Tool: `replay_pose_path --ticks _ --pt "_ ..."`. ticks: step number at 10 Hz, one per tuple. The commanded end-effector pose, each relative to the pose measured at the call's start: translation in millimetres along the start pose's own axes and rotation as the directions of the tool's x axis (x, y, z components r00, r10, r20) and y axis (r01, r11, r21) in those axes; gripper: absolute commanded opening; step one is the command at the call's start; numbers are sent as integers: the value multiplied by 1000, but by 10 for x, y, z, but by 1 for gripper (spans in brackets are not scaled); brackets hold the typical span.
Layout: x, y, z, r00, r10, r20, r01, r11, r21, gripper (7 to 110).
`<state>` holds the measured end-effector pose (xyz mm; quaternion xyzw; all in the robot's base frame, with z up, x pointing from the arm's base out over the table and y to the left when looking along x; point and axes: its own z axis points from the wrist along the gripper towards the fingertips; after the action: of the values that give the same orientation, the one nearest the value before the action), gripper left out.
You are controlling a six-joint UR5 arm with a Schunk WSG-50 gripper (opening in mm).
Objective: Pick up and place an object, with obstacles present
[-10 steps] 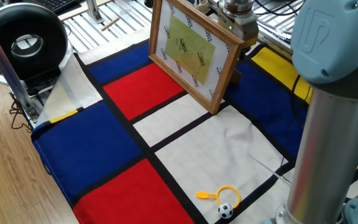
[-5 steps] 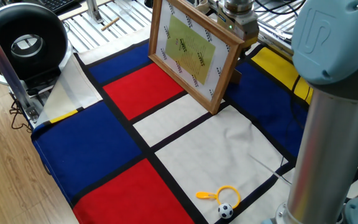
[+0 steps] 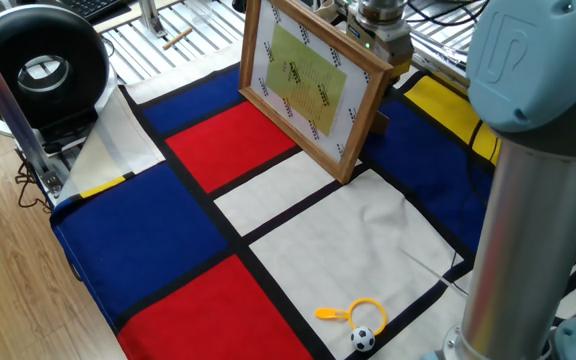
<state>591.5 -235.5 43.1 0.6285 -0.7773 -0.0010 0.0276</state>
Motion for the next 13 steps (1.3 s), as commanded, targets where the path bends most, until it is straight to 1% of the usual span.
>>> replay_pose_path --ticks 1,2,4,5,6,8,10,12,13 --pt "-80 -97 176 1000 24 4 -24 1000 11 88" --pt "-119 -91 232 1000 28 14 -28 1000 8 88" --pt "-133 -45 242 999 34 18 -34 999 -7 88" --pt "-99 -66 249 999 33 9 -33 999 0 66" --pt "-94 -91 274 999 36 6 -36 999 7 66" --pt "-138 -97 337 999 43 18 -43 999 4 66" --pt "-162 -92 341 998 50 27 -50 999 1 66" --pt "-156 -130 357 998 53 27 -54 998 17 66" --pt "-179 -119 389 998 56 40 -57 998 15 66"
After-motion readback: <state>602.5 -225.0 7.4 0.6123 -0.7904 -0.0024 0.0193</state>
